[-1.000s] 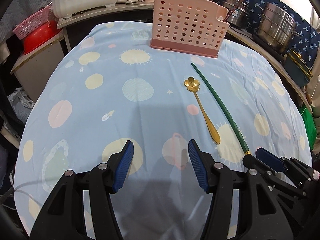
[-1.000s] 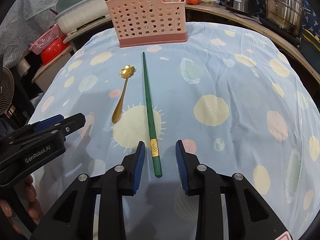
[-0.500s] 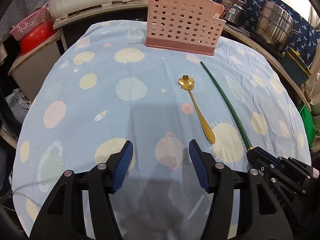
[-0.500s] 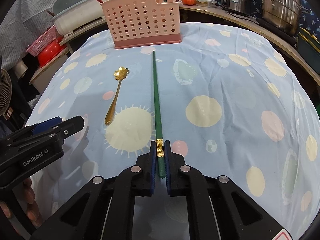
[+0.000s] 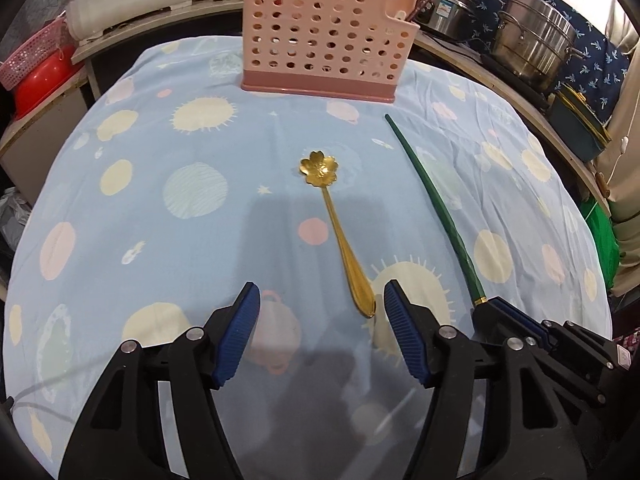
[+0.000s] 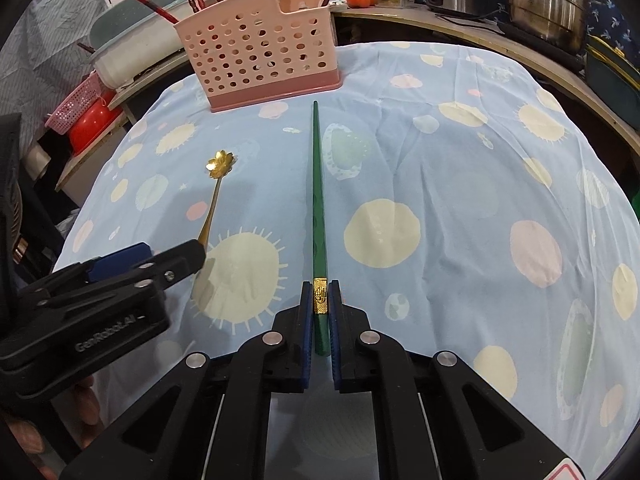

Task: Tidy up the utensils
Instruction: 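Grasp the green chopstick with the right tool while the left tool grasps the gold spoon, then lift the green chopstick and gold spoon and carry them over the pink basket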

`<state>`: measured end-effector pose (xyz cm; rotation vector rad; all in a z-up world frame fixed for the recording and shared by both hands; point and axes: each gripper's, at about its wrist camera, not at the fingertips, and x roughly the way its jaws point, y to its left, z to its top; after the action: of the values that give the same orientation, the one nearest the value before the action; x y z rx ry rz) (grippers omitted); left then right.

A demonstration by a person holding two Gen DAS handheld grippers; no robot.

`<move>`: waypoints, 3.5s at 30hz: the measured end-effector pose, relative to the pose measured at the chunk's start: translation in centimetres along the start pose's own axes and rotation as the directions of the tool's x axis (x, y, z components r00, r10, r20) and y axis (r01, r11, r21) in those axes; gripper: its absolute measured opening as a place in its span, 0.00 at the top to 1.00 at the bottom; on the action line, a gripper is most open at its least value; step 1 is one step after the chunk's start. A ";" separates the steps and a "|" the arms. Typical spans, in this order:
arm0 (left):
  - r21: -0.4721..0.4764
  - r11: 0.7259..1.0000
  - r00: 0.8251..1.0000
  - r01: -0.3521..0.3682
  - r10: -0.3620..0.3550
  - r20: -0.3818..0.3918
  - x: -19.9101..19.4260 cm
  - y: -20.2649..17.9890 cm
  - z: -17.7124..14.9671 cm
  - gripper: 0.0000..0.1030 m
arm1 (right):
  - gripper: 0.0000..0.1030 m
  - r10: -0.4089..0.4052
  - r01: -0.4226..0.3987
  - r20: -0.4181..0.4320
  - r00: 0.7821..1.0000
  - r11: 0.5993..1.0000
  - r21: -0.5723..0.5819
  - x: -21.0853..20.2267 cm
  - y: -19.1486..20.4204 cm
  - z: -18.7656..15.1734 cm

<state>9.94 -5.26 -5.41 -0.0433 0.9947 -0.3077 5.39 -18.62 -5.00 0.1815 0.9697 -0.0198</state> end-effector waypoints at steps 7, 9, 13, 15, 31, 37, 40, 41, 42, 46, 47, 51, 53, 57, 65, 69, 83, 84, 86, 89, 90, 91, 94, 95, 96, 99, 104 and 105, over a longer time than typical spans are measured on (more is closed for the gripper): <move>0.017 1.000 1.000 -0.024 0.024 0.016 0.5 -0.1 0.4 0.58 | 0.93 0.005 -0.005 0.000 1.000 1.000 0.002 0.1 0.0 0.0; 0.032 0.999 0.999 -0.038 0.037 0.024 0.5 -0.1 0.2 0.68 | 0.93 0.006 -0.006 -0.002 1.000 1.000 0.003 0.1 0.0 0.0; 0.035 0.998 0.999 -0.044 0.043 0.028 0.3 0.2 0.2 0.82 | 0.93 0.009 -0.009 -0.001 1.000 1.000 0.002 0.1 0.1 0.0; 0.030 0.999 0.999 -0.034 0.034 0.023 0.2 0.6 0.2 0.88 | 0.93 0.011 -0.011 0.001 1.000 1.000 0.000 0.1 0.2 0.0; 0.019 1.000 0.999 -0.022 0.021 0.050 -3.0 0.9 0.1 0.90 | 0.93 0.040 -0.040 0.060 0.997 0.999 -0.006 -2.6 0.7 0.6; 0.005 1.000 0.996 -0.020 0.019 0.091 -5.1 1.2 1.0 0.90 | 0.93 0.065 -0.066 0.098 0.993 0.998 -0.001 -4.5 0.9 1.4; -0.002 1.000 0.994 -0.015 0.015 0.109 -6.0 1.3 1.5 0.90 | 0.93 0.075 -0.075 0.119 0.990 0.997 -0.001 -5.5 1.1 1.9; -0.003 1.000 0.993 -0.012 0.012 0.117 -6.4 1.3 1.7 0.90 | 0.93 0.077 -0.078 0.126 0.989 0.997 -0.001 -5.8 1.1 2.1; -0.004 1.000 0.992 -0.009 0.010 0.125 -6.8 1.3 1.8 0.90 | 0.93 0.080 -0.080 0.131 0.988 0.997 -0.001 -6.0 1.2 2.2; -0.014 1.000 0.988 -0.002 0.004 0.157 -8.1 1.4 2.5 0.91 | 0.93 0.091 -0.092 0.153 0.984 0.996 0.001 -7.0 1.3 2.7; -0.017 1.000 0.986 -0.001 0.003 0.165 -8.4 1.5 2.7 0.91 | 0.93 0.093 -0.094 0.156 0.983 0.996 0.002 -7.2 1.3 2.8; -0.021 1.000 0.981 0.000 0.004 0.192 -9.6 1.7 3.6 0.92 | 0.93 0.106 -0.109 0.166 0.980 0.994 0.011 -7.9 1.3 3.4; -0.023 1.000 0.979 0.000 0.005 0.203 -10.1 1.8 4.0 0.97 | 0.93 0.111 -0.115 0.173 0.979 0.993 0.014 -8.2 1.3 3.7; -0.019 1.000 0.975 -0.001 0.005 0.224 -11.0 1.8 5.1 0.99 | 0.93 0.118 -0.123 0.195 0.974 0.992 0.014 -9.2 1.4 4.4; -0.006 1.000 0.965 -0.004 0.006 0.261 -12.4 1.6 7.0 0.99 | 0.93 0.126 -0.133 0.243 0.962 0.991 0.016 -10.9 1.3 6.4; -0.001 1.000 0.959 -0.007 0.007 0.284 -13.3 1.6 8.2 0.99 | 0.93 0.130 -0.140 0.273 0.953 0.990 0.016 -12.0 1.2 7.8; 0.048 0.999 0.934 0.003 -0.020 0.358 -15.9 0.2 14.0 0.99 | 0.93 0.132 -0.142 0.387 0.913 0.990 -0.002 -15.1 1.2 14.9; 0.053 0.999 0.931 0.005 -0.024 0.365 -16.1 0.1 14.6 0.99 | 0.93 0.130 -0.139 0.395 0.909 0.990 -0.005 -15.2 1.3 15.4; 0.056 0.998 0.925 0.010 -0.031 0.378 -16.4 -0.1 15.8 0.99 | 0.93 0.125 -0.133 0.415 0.901 0.991 -0.009 -15.6 1.5 16.8; 0.062 0.998 0.917 0.015 -0.039 0.396 -16.6 -0.3 17.8 0.99 | 0.93 0.134 -0.151 0.442 0.887 0.988 0.003 -16.1 1.5 19.2; 0.067 0.998 0.915 0.013 -0.039 0.402 -16.7 -0.5 18.3 0.99 | 0.93 0.137 -0.159 0.457 0.879 0.987 0.010 -16.3 1.4 20.1; 0.070 0.997 0.910 0.008 -0.036 0.414 -16.8 -0.7 19.2 0.99 | 0.93 0.136 -0.162 0.469 0.873 0.987 0.015 -16.4 1.4 20.9; 0.075 0.997 0.897 0.010 -0.042 0.440 -17.1 -1.0 21.3 0.99 | 0.93 0.139 -0.181 0.512 0.848 0.983 0.033 -16.8 1.4 23.7; 0.078 0.997 0.893 0.010 -0.044 0.448 -17.1 -1.0 21.9 0.99 | 0.93 0.144 -0.191 0.524 0.839 0.981 0.037 -16.9 1.4 24.5; 0.078 0.997 0.888 0.008 -0.043 0.458 -17.2 -1.1 22.6 0.99 | 0.93 0.147 -0.199 0.538 0.830 0.979 0.041 -17.0 1.5 25.3; 0.073 0.997 0.879 0.021 -0.053 0.474 -17.1 -1.0 24.7 0.99 | 0.93 0.140 -0.208 0.581 0.802 0.977 0.052 -17.5 1.8 27.8; 0.068 0.997 0.871 0.024 -0.055 0.488 -16.1 -0.6 27.1 0.99 | 0.93 0.124 -0.218 0.630 0.767 0.973 0.074 -17.1 2.0 30.7; 0.066 0.998 0.872 0.025 -0.054 0.486 -15.8 -0.4 27.4 0.99 | 0.93 0.122 -0.221 0.633 0.764 0.972 0.079 -16.8 1.9 31.1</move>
<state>24.61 -4.17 22.57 -0.0850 0.4796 -0.3416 21.49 -22.84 26.23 0.3770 0.2741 0.0169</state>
